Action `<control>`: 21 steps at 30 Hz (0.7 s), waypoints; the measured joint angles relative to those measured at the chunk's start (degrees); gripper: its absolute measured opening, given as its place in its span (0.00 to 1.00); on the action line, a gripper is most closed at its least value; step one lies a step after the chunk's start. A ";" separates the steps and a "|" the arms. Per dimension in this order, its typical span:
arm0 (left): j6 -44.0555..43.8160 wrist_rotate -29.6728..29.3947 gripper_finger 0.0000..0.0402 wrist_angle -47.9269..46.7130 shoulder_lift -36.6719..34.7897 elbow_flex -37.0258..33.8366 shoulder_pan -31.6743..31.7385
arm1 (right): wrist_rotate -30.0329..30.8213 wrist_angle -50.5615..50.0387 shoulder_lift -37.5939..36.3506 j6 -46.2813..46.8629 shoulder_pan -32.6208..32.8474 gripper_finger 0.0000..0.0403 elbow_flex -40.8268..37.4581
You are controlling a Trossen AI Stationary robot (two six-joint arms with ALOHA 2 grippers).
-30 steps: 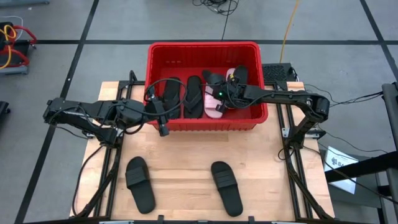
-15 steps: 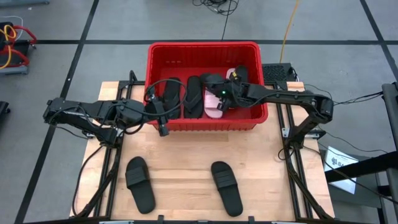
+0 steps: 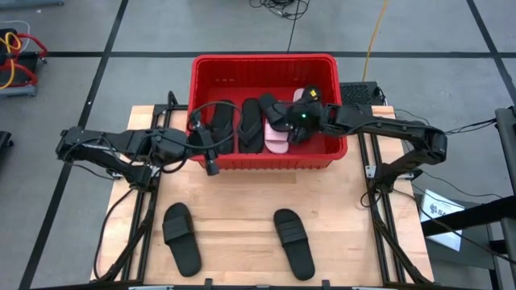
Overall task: Pick and place slides into bin
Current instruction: Put the black slide into the red bin
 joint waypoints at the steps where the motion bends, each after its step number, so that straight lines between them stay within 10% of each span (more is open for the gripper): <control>1: -0.76 -0.04 0.37 0.04 0.00 0.00 0.32 | -0.29 0.07 -0.72 0.72 0.09 0.40 0.00; 13: -4.27 7.74 0.37 2.85 0.00 0.00 11.37 | -4.92 4.18 -0.62 -8.79 -3.23 0.40 0.02; 21: -7.00 9.51 0.37 4.77 0.00 0.00 17.66 | -20.69 4.51 3.00 -8.56 -11.90 0.40 0.79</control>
